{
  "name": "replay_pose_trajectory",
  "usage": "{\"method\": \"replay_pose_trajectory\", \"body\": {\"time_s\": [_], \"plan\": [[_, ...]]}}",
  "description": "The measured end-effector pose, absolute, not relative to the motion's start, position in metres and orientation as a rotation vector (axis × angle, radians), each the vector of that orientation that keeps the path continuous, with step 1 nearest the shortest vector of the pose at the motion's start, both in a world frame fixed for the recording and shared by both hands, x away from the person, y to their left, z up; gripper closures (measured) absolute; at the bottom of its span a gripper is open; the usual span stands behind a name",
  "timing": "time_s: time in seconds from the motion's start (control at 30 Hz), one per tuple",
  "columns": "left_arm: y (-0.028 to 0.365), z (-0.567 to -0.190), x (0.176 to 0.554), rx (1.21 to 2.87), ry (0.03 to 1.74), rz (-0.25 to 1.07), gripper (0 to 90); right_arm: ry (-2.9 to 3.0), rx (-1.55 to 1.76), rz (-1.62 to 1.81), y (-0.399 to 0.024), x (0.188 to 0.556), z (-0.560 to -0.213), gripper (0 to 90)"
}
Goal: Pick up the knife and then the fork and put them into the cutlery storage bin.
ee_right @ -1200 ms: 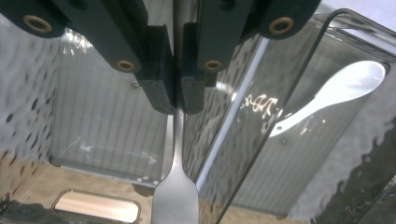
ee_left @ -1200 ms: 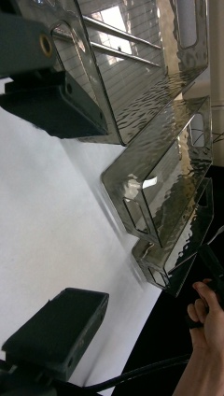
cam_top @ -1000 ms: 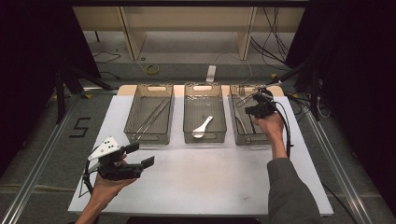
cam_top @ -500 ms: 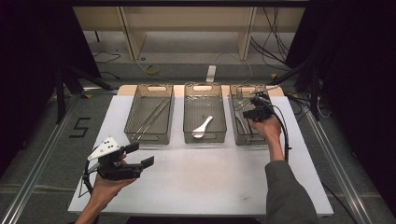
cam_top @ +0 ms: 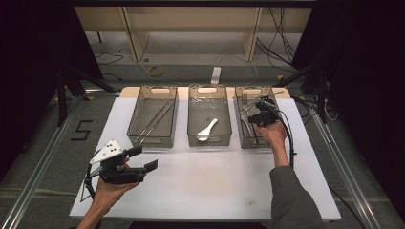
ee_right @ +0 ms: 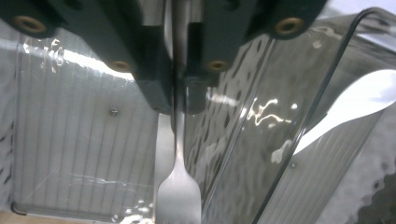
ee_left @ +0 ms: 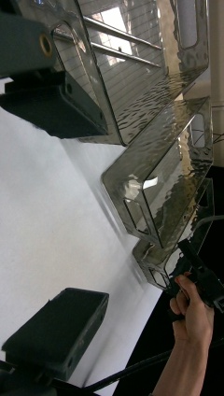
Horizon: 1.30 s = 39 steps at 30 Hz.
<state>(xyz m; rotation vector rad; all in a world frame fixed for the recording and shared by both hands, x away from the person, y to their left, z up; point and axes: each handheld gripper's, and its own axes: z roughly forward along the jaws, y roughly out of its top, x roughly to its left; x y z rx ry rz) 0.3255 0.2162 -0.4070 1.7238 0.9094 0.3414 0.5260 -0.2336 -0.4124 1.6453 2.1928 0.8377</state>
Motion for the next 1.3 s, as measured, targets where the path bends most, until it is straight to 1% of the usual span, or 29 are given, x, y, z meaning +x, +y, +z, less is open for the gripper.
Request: {"method": "replay_pose_trajectory", "body": {"time_s": [0.1,0.17,0.23,0.3,0.37,0.43,0.53,0.63,0.87,1.3], "plan": [[0.216,-0.407,0.325,1.725,0.909,0.342,15.7,2.195,1.665,0.862,-0.235,0.527,-0.412,66.4],[0.216,-0.407,0.325,1.726,0.908,0.341,15.7,2.189,1.669,0.871,-0.236,0.526,-0.411,64.0],[0.216,-0.407,0.325,1.726,0.909,0.341,15.7,2.185,1.672,0.894,-0.237,0.524,-0.409,59.5],[0.216,-0.407,0.325,1.725,0.909,0.342,15.7,2.194,1.663,0.911,-0.238,0.521,-0.406,57.5],[0.216,-0.407,0.325,1.725,0.91,0.341,15.7,2.199,1.635,0.93,-0.237,0.517,-0.402,51.6],[0.216,-0.407,0.325,1.725,0.91,0.341,15.7,2.202,1.601,0.969,-0.237,0.51,-0.398,49.8],[0.216,-0.407,0.325,1.73,0.907,0.343,15.7,2.209,1.552,1.036,-0.235,0.498,-0.392,43.6],[0.216,-0.407,0.325,1.732,0.907,0.343,15.7,2.213,1.503,1.089,-0.232,0.484,-0.386,40.1],[0.216,-0.408,0.325,1.731,0.909,0.339,15.7,2.212,1.399,1.191,-0.223,0.451,-0.382,34.3],[0.216,-0.408,0.326,1.725,0.915,0.318,15.7,2.178,1.261,1.341,-0.214,0.399,-0.391,32.0]]}}
